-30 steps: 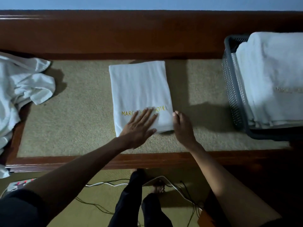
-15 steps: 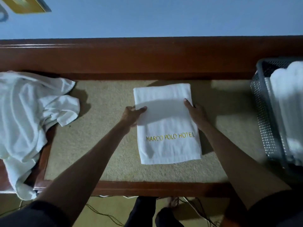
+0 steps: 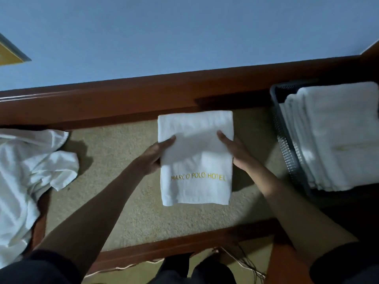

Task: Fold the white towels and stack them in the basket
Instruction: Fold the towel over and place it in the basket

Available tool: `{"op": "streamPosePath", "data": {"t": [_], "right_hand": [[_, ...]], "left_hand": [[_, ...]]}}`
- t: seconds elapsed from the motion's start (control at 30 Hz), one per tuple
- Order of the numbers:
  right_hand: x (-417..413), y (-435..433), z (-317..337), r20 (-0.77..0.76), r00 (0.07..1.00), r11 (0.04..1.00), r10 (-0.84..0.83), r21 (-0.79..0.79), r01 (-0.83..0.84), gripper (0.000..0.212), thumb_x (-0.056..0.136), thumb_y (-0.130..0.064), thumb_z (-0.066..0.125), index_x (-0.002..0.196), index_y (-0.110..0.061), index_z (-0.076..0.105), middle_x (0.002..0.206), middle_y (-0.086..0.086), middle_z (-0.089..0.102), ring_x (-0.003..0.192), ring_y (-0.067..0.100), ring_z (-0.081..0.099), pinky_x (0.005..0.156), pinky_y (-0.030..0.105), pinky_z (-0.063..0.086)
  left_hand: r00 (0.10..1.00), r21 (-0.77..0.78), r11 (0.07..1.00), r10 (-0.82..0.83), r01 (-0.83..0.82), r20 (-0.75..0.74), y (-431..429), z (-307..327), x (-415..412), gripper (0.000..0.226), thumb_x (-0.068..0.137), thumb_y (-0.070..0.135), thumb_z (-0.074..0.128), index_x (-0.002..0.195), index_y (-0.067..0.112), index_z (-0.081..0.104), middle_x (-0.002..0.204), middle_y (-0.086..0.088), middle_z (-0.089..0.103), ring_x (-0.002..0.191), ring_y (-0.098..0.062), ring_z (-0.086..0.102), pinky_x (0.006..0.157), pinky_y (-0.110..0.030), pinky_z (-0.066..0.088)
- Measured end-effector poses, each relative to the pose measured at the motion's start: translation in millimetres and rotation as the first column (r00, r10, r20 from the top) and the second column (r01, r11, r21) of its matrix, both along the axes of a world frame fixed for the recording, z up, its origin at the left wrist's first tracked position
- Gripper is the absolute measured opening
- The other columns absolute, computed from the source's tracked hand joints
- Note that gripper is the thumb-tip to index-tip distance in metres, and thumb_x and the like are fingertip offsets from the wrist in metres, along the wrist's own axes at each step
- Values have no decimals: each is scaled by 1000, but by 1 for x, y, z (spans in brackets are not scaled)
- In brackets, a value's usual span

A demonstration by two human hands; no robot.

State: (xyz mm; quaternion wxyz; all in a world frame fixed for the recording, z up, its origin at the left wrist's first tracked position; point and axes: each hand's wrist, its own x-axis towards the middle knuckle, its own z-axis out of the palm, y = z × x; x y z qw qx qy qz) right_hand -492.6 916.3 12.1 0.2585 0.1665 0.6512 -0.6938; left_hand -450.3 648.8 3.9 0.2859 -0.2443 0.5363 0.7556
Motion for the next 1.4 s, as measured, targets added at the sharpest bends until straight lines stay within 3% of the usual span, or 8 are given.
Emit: {"op": "streamPosePath", "data": {"t": [0.23,0.53,0.73,0.9,1.0,1.1,1.2,1.4], "right_hand": [[-18,86,107,-400,912,942,-85,266,205,30,97,-47,64,122,-31,67,116,-3,74,106,15,72,93,41,59],[-49,270,186,-462,860,757,-216,478,446,58,71,-72,70,92,-18,71,94,0,76,90,22,73,86,44,59],[-59,381,205,-456,861,669,-227,569,478,92,58,-77,70,116,-5,70,109,11,74,102,27,70,91,41,56],[-79,425,196,-480,860,711,-171,545,445,64,78,-56,78,118,-7,69,107,3,71,98,19,67,89,35,55],[-98,433,177,-439,892,712,-111,591,380,57,81,-56,76,106,-6,66,99,3,66,93,19,63,77,31,47],[-108,440,136,-275,961,678,0,707,202,93,75,-77,63,120,5,60,105,5,58,109,29,64,84,32,41],[-99,446,103,-138,985,621,105,783,43,100,83,-76,55,144,2,42,142,20,52,133,39,49,107,44,40],[-80,449,77,-48,991,612,124,790,-38,82,96,-60,56,150,-3,32,148,19,45,133,37,47,104,41,43]], "left_hand": [[986,-23,995,-100,97,-133,84,98,-60,33,95,36,66,122,17,70,115,-8,76,102,-24,73,93,-40,57],[984,134,979,-138,152,-109,264,178,-93,33,92,33,64,121,20,71,110,-9,74,92,-29,71,85,-41,56],[983,275,946,-146,173,-113,386,191,-81,44,90,29,66,132,17,66,119,-12,72,102,-31,71,85,-43,58],[990,356,926,-98,128,-99,438,176,-79,30,101,28,57,126,16,68,120,-13,74,107,-33,70,92,-50,55],[996,249,965,-72,81,-42,445,157,-91,26,103,31,56,123,16,66,117,-12,75,108,-32,67,96,-54,52],[992,-82,989,-121,122,24,440,134,-106,36,102,41,59,124,13,54,129,-13,62,115,-32,57,108,-55,43],[997,-170,983,-68,73,35,436,124,-120,37,103,42,58,124,14,47,123,-13,56,119,-35,54,111,-56,38],[991,-236,971,14,-45,-131,435,112,-154,73,85,41,82,143,26,41,131,-11,63,107,-33,67,68,-44,60]]}}
